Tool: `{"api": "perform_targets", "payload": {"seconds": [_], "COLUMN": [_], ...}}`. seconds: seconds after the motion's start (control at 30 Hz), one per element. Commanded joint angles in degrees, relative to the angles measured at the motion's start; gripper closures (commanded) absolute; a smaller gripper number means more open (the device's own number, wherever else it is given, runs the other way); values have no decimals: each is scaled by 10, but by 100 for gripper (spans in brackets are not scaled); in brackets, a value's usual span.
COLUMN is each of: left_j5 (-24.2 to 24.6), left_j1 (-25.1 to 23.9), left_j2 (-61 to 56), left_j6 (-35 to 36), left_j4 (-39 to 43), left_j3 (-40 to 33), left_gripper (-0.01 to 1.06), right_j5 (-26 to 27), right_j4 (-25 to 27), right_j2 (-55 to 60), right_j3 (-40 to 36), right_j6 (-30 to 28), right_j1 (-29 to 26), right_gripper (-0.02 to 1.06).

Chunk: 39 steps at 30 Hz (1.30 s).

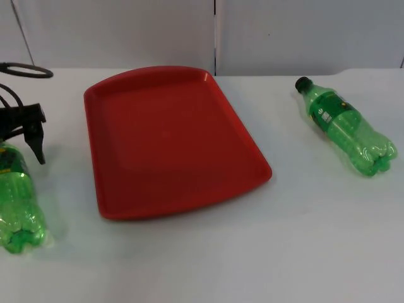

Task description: Place the bottle upright on the tray.

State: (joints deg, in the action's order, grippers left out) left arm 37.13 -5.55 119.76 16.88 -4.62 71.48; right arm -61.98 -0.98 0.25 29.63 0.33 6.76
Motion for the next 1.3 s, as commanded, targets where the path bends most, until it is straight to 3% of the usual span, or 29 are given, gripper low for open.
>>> {"api": "perform_targets", "payload": {"seconds": [0.0,0.37,1.27], "left_j5": [-15,-56,-74], "left_j1": [4,4,4], "left_j2": [8,31,31], "left_j6": [1,1,16], "left_j4": [5,8,40], "left_j3": [4,2,2], "left_gripper": [0,0,0], "right_j5": [2,2,2], "right_j4": [1,1,1], "right_j2": [-3,-3,-3], "right_j3": [-1,-1,-1], "right_j6": [2,2,2], "right_j1": [-4,-4,-4], "right_gripper": [-1,-1,-1]}}
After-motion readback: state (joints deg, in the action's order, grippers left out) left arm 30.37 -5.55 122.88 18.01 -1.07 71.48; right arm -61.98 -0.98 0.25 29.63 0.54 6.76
